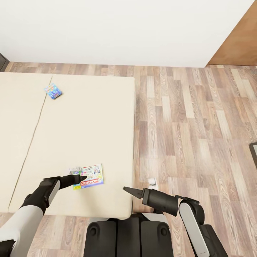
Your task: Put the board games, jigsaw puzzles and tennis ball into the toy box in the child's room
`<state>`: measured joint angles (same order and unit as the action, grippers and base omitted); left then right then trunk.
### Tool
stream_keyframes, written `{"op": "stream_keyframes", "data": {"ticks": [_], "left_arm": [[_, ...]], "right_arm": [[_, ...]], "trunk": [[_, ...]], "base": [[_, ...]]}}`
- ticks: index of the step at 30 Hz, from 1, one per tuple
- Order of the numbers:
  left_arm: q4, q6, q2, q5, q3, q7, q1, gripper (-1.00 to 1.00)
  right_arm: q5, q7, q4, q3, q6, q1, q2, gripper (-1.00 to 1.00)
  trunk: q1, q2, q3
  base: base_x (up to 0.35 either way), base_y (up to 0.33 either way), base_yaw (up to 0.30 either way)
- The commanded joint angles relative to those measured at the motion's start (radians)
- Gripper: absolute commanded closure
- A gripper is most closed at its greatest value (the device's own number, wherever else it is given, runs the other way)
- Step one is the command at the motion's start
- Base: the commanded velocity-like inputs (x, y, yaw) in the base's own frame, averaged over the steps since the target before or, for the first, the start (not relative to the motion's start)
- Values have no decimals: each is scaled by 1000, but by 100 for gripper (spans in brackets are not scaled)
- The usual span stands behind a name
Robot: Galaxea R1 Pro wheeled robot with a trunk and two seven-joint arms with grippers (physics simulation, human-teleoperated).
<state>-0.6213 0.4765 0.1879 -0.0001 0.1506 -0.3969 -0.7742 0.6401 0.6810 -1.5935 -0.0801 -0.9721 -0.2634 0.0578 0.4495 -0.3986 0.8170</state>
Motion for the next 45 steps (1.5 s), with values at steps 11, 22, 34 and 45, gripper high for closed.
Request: {"op": "stream_keyframes", "data": {"ticks": [11,22,34,45], "left_arm": [[-1,8,-2,-1,4,-5,0,-100],[-2,8,-3,-1,4,-5,0,-100],[-2,8,-4,-1,4,-5,0,-100],[-2,1,-4,-1,4,-5,0,-100]], "right_arm": [[-1,3,0,0,-4,0,0,-100],[-2,3,0,0,-4,0,0,-100],[-1,3,0,0,-4,0,0,-100],[-2,3,0,0,-4,0,0,-100]], "trunk": [[1,-2,1],[1,-2,1],[1,-2,1],[1,-2,1]], "base": [[0,-176,0],[0,-133,0],[0,-80,0],[0,-133,0]]}}
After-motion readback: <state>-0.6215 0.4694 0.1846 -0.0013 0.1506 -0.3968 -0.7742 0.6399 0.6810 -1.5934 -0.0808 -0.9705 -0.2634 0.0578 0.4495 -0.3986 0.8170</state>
